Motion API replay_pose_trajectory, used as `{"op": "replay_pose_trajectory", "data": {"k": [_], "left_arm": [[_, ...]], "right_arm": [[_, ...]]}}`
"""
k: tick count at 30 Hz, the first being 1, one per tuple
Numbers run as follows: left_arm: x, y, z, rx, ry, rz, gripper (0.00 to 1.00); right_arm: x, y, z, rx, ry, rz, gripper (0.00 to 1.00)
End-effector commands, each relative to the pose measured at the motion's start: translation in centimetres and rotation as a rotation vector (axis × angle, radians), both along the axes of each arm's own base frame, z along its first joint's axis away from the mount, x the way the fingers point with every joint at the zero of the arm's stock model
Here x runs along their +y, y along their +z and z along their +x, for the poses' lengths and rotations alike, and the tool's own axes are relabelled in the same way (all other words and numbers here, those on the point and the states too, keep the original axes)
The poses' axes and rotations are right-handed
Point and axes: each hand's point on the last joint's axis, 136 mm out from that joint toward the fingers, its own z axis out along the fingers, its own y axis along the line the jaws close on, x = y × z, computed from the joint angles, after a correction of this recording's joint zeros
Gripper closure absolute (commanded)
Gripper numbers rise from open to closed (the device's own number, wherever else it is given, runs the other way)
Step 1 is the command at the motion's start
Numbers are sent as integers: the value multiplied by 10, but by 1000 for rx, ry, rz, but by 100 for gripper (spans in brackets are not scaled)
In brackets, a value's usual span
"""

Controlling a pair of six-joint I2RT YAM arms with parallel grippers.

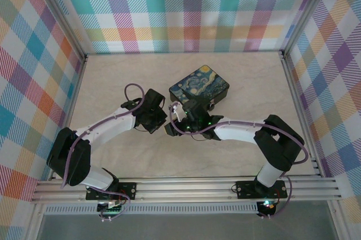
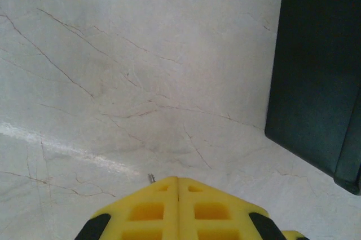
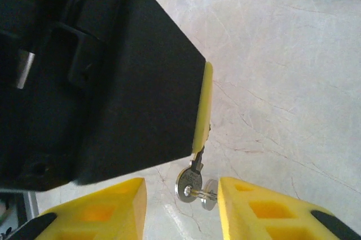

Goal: Unlock the padlock with the key

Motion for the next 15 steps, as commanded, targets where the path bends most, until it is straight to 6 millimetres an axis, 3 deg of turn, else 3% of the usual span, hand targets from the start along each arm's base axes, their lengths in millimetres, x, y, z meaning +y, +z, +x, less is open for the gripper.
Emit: {"op": "replay_pose_trajectory", "data": {"k": [1,11,15], "left_arm": [[-4,13,-1,-14,-1,-30,100],[-5,13,-4,-4,17,-76,100],[-5,14,-5,-4,16,-80,100]], "right_arm": [[8,1,3,-36,13,-15,63],[9,-11,6,-52,-9,-32,71],[10,-11,9,-61,-20,-32,83]]}}
